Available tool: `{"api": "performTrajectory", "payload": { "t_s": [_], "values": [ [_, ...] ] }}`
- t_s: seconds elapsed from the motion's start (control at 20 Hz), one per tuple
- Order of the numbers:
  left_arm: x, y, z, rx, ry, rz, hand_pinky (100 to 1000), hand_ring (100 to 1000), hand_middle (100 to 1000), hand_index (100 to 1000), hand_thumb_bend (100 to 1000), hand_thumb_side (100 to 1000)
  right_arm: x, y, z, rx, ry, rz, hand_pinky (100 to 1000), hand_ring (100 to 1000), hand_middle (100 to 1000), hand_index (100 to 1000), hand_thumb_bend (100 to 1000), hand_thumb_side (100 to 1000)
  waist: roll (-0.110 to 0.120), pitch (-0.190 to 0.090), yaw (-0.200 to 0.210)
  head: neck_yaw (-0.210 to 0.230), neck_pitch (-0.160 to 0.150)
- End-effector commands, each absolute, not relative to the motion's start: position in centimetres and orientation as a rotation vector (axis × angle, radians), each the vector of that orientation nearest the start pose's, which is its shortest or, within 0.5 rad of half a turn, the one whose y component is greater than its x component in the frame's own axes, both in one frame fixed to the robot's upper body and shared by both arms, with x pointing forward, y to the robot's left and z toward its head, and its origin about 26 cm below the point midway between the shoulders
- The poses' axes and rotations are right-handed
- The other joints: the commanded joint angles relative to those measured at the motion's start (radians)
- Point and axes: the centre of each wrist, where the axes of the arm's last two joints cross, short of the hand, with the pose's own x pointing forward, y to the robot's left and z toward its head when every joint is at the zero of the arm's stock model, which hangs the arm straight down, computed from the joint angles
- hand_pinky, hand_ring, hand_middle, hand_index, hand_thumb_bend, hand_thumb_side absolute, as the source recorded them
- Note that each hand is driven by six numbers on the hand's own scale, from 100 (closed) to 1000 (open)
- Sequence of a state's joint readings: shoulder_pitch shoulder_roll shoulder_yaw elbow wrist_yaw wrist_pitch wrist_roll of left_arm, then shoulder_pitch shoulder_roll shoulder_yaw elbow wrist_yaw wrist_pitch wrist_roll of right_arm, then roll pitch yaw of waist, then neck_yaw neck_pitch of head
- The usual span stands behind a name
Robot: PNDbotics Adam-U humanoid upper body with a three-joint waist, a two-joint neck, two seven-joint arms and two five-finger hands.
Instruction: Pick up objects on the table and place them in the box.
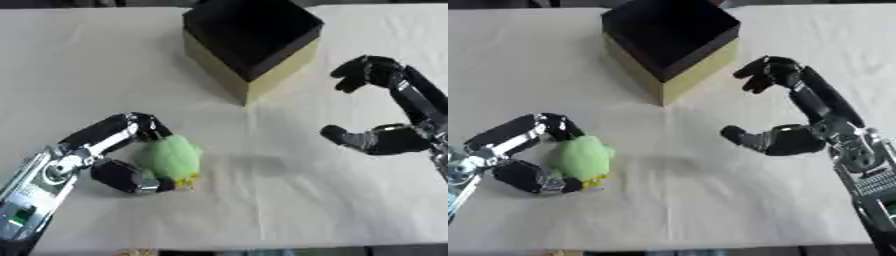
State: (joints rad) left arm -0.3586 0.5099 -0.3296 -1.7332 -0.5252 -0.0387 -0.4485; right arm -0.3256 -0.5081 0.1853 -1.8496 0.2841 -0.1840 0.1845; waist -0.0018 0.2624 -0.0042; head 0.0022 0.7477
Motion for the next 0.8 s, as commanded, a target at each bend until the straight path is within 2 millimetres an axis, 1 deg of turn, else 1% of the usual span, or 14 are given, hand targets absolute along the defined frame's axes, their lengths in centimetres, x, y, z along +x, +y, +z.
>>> {"api": "performTrajectory", "payload": {
  "t_s": [0.05, 0.1, 0.15, 0.2, 0.25, 0.4, 0.5, 0.65, 0.8],
  "values": [
    [33.2, 23.5, 13.9, 0.439, -1.646, -1.527, 659, 618, 613, 721, 441, 427, 32.0, -26.0, 17.9, -0.354, -2.133, 1.126, 639, 665, 719, 783, 542, 378, -0.001, -0.016, 0.001, 0.002, 0.006],
    [33.1, 23.5, 13.9, 0.453, -1.658, -1.530, 625, 575, 568, 681, 331, 391, 32.0, -26.0, 17.8, -0.354, -2.133, 1.125, 639, 665, 719, 783, 542, 379, -0.002, -0.016, 0.001, 0.002, 0.006],
    [33.1, 23.5, 14.0, 0.471, -1.675, -1.532, 607, 556, 547, 662, 284, 375, 32.0, -26.0, 17.8, -0.354, -2.132, 1.124, 639, 665, 719, 783, 541, 381, -0.002, -0.016, 0.001, 0.003, 0.006],
    [33.1, 23.5, 14.1, 0.488, -1.691, -1.533, 565, 514, 503, 616, 187, 340, 32.0, -26.0, 17.8, -0.355, -2.132, 1.124, 639, 665, 719, 784, 542, 381, -0.002, -0.016, 0.001, 0.003, 0.006],
    [33.1, 23.5, 14.3, 0.509, -1.713, -1.532, 540, 490, 478, 585, 111, 318, 32.0, -26.0, 17.8, -0.355, -2.132, 1.123, 639, 665, 719, 784, 541, 381, -0.001, -0.016, 0.001, 0.003, 0.006],
    [33.0, 23.5, 14.6, 0.571, -1.779, -1.514, 460, 411, 390, 486, 100, 285, 32.0, -26.0, 17.8, -0.354, -2.131, 1.122, 639, 665, 719, 784, 539, 386, -0.001, -0.016, 0.000, 0.002, 0.006],
    [33.0, 23.6, 15.0, 0.612, -1.828, -1.486, 402, 354, 329, 426, 100, 312, 32.0, -26.0, 17.8, -0.354, -2.130, 1.121, 639, 665, 719, 784, 538, 387, 0.000, -0.016, 0.000, 0.002, 0.005],
    [32.8, 23.7, 16.0, 0.657, -1.882, -1.459, 375, 327, 299, 396, 100, 324, 32.0, -26.0, 17.8, -0.356, -2.129, 1.121, 640, 665, 719, 784, 538, 388, 0.001, -0.017, -0.001, 0.000, 0.006],
    [32.5, 24.0, 17.8, 0.691, -1.925, -1.443, 374, 324, 295, 392, 100, 326, 32.0, -26.1, 17.7, -0.358, -2.126, 1.121, 640, 665, 719, 784, 536, 391, 0.004, -0.018, -0.001, -0.002, 0.007]
  ]
}}
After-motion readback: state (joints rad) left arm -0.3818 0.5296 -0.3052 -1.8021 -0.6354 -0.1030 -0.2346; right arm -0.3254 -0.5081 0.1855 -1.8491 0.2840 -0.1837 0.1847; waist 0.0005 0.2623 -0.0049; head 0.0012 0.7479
